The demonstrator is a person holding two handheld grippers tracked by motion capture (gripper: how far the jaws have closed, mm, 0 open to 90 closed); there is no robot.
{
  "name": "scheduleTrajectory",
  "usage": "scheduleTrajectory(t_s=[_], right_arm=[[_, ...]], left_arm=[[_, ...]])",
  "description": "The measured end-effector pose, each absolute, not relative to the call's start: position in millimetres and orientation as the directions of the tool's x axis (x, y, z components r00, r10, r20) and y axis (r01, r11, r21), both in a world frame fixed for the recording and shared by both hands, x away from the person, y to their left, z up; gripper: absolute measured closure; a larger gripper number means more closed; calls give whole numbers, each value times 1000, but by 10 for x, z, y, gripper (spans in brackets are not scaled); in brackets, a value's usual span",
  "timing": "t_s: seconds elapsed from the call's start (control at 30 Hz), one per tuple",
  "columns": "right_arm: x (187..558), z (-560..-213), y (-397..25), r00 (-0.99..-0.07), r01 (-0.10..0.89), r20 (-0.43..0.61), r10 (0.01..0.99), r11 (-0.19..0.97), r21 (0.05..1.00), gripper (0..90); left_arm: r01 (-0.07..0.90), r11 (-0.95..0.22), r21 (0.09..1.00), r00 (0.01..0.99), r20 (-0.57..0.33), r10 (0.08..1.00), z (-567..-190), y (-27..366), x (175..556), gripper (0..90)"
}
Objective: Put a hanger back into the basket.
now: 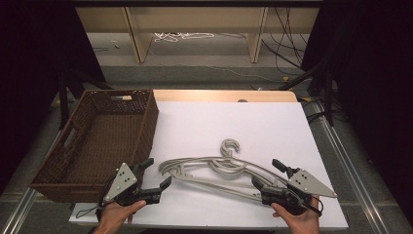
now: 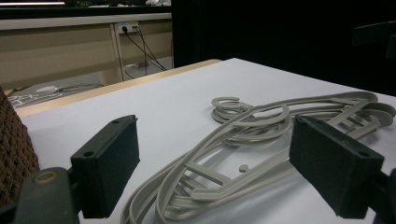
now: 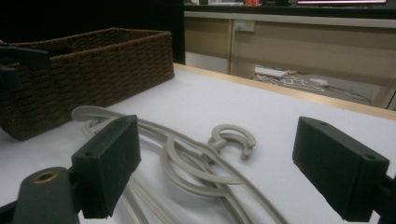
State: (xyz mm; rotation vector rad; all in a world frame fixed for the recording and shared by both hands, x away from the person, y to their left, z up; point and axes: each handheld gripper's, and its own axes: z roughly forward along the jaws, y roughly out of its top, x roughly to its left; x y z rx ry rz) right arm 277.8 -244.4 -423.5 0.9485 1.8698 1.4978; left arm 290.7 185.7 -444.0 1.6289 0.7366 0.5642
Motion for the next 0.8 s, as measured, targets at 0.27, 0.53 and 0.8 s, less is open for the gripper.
scheduleTrajectory(t_s=[0.27,0.53,0.8], right_arm=[[2785,-4239,-2431,-609,200,6,793,147,969,167],[2804,-4222,-2414,-630,215,-10,776,186,959,204],[2928,-4082,-2440,-692,258,-34,721,291,921,234]], left_arm=[[154,-109,982,683,-26,730,-4441,1856,2911,160],[154,-108,982,683,-27,729,-4441,1849,2911,160],[159,-108,981,682,-30,731,-4442,1843,2914,160]])
